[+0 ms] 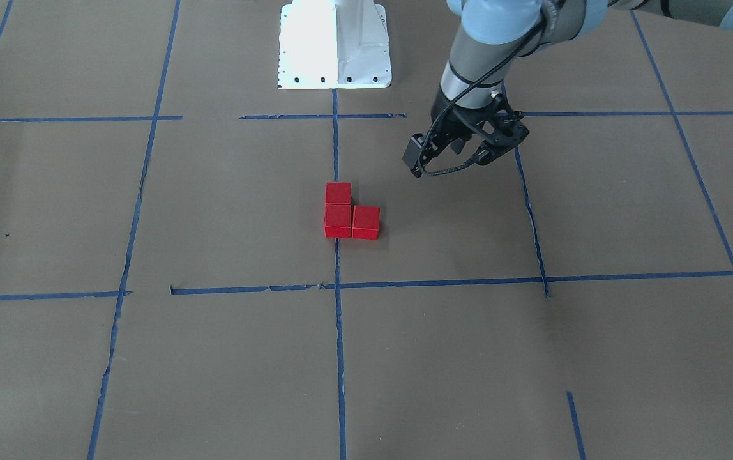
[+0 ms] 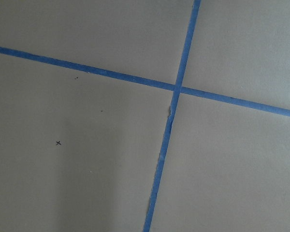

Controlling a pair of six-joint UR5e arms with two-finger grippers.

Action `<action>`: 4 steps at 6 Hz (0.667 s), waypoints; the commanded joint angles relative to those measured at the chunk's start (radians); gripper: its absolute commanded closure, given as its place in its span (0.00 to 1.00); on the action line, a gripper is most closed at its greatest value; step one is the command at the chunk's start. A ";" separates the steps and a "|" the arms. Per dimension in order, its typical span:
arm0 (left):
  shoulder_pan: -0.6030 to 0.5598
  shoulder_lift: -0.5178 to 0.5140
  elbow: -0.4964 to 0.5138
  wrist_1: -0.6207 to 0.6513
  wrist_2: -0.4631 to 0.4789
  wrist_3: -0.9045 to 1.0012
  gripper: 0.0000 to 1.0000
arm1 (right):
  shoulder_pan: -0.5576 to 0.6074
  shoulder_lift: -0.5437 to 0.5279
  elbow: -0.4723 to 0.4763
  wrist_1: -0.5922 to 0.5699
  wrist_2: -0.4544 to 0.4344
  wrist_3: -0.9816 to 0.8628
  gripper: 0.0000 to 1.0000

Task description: Form red blocks into L shape at center

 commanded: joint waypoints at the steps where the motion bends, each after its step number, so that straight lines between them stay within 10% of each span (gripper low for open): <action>1: -0.140 0.159 -0.034 0.007 -0.023 0.573 0.00 | 0.000 -0.003 0.003 0.001 0.012 0.084 0.02; 4: -0.597 0.474 0.025 -0.008 -0.248 1.370 0.00 | 0.000 -0.016 -0.005 0.007 0.012 0.086 0.00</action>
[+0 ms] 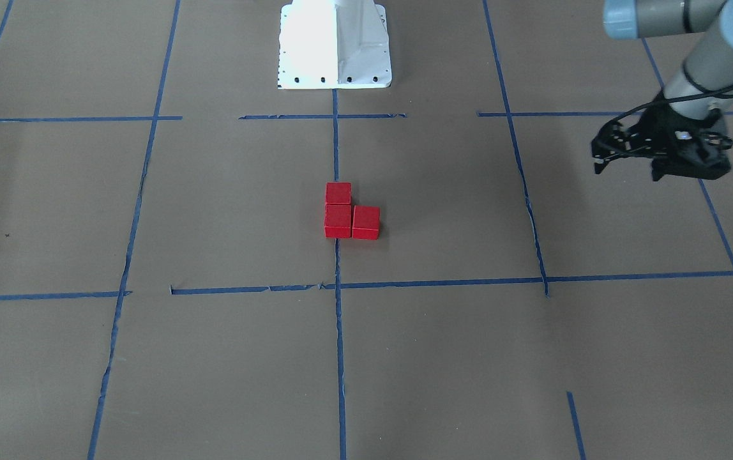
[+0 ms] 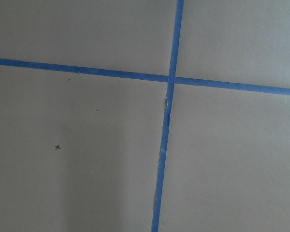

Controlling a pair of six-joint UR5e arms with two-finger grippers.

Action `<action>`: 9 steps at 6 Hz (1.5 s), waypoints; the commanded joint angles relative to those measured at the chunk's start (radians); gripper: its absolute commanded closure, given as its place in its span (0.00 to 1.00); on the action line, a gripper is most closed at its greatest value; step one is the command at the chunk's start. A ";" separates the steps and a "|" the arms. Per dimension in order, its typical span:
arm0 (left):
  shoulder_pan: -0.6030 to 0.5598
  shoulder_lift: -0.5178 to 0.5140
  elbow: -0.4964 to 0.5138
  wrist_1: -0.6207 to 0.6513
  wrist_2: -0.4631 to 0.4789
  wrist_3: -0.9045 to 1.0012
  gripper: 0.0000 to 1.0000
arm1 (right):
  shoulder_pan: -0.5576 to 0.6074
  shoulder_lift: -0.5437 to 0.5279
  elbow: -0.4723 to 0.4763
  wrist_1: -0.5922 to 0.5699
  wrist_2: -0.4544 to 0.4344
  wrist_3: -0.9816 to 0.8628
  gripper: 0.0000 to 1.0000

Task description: Form red blocks into L shape at center

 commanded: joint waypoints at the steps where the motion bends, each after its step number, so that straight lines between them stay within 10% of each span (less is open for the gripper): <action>1: -0.301 0.160 0.105 0.009 -0.146 0.411 0.00 | 0.000 -0.002 -0.002 0.006 -0.001 0.001 0.00; 9: -0.383 0.276 0.138 -0.016 -0.102 0.451 0.00 | 0.000 -0.002 -0.001 0.006 0.003 0.001 0.00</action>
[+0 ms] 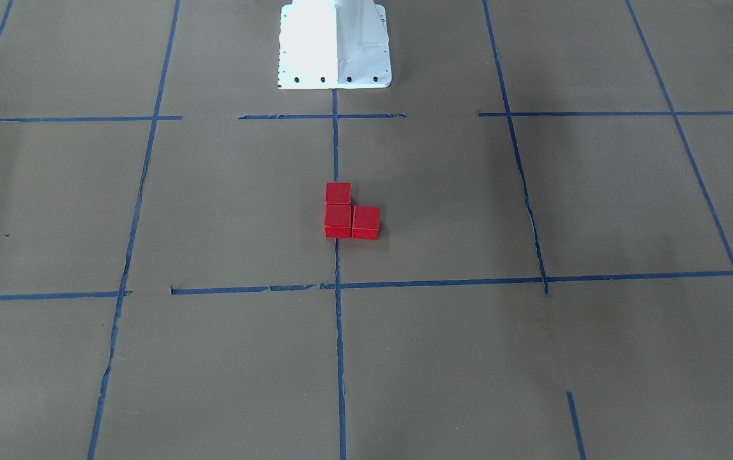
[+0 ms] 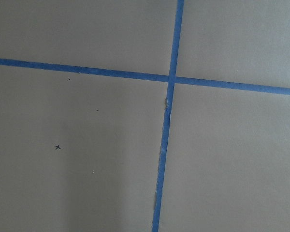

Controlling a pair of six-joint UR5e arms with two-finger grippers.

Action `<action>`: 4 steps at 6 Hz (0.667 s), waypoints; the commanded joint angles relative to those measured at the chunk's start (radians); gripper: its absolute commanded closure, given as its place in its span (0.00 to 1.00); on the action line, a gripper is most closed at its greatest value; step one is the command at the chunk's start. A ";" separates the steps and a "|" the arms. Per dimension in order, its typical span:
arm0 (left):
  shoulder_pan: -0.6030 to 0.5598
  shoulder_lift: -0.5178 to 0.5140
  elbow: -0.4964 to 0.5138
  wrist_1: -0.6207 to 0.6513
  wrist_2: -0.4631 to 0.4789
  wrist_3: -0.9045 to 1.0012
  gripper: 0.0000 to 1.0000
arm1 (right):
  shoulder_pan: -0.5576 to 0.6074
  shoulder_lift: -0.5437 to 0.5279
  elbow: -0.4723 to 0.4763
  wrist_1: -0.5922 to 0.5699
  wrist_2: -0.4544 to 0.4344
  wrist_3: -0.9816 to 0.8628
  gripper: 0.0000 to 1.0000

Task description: Form red blocks into L shape at center

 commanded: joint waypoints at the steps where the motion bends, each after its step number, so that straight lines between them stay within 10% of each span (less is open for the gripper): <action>1: -0.001 -0.001 -0.007 0.002 0.065 0.003 0.00 | 0.000 0.000 -0.001 0.000 0.000 0.000 0.00; 4: -0.003 0.001 -0.015 0.006 0.059 0.002 0.00 | 0.000 -0.002 -0.005 0.000 -0.002 0.000 0.00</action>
